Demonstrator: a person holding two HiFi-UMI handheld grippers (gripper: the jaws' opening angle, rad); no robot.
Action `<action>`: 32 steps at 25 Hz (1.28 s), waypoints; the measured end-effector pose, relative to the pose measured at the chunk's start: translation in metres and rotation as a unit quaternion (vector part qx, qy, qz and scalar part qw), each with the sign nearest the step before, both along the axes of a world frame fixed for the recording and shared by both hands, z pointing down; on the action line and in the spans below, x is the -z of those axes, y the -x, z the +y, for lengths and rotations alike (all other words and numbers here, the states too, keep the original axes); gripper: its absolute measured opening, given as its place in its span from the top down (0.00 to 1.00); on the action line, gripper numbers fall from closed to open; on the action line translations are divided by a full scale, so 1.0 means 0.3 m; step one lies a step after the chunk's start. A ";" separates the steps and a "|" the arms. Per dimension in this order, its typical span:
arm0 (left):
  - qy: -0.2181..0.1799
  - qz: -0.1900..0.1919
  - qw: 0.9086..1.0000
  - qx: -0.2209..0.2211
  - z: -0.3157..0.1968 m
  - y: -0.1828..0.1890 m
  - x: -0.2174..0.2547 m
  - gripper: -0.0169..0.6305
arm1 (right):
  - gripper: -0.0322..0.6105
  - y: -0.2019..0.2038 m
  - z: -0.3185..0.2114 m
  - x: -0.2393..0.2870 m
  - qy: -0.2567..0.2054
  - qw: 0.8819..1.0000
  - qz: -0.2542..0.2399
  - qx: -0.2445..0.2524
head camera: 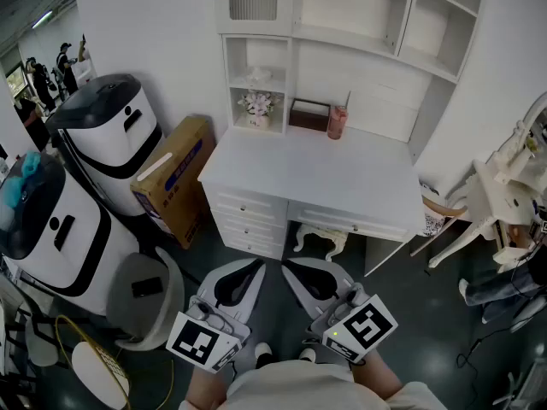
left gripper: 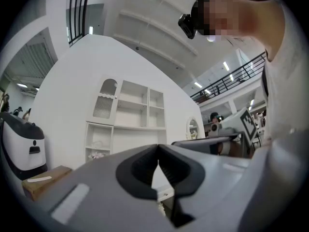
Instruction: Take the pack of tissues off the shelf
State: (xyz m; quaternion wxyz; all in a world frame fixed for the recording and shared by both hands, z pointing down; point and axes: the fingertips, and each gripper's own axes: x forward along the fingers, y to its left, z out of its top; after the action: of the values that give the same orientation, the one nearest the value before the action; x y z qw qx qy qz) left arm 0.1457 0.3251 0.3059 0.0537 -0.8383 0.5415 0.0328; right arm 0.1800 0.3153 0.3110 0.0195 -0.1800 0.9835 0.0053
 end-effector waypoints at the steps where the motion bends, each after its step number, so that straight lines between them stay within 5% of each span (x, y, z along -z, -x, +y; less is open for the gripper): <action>1: -0.001 0.001 1.000 -0.001 0.001 0.006 0.002 0.97 | 0.95 0.005 0.000 0.001 0.000 1.000 0.000 0.000; 21: -0.007 0.013 1.000 -0.016 0.010 0.205 -0.021 0.97 | 0.95 0.203 0.007 -0.042 -0.008 1.000 -0.008 -0.015; 26: -0.021 0.046 0.998 -0.026 -0.020 0.250 -0.018 0.97 | 0.95 0.223 -0.012 -0.057 -0.023 0.999 0.003 -0.026; 32: -0.034 -0.013 0.999 -0.011 -0.101 0.250 -0.045 0.97 | 0.95 0.212 -0.118 -0.071 -0.014 0.999 0.003 -0.049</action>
State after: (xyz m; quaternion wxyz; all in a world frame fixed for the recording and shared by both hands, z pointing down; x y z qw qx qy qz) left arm 0.0708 0.2948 0.3194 0.0892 -0.8422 0.5302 0.0408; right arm 0.1163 0.2799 0.3321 0.0185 -0.2275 0.9734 0.0207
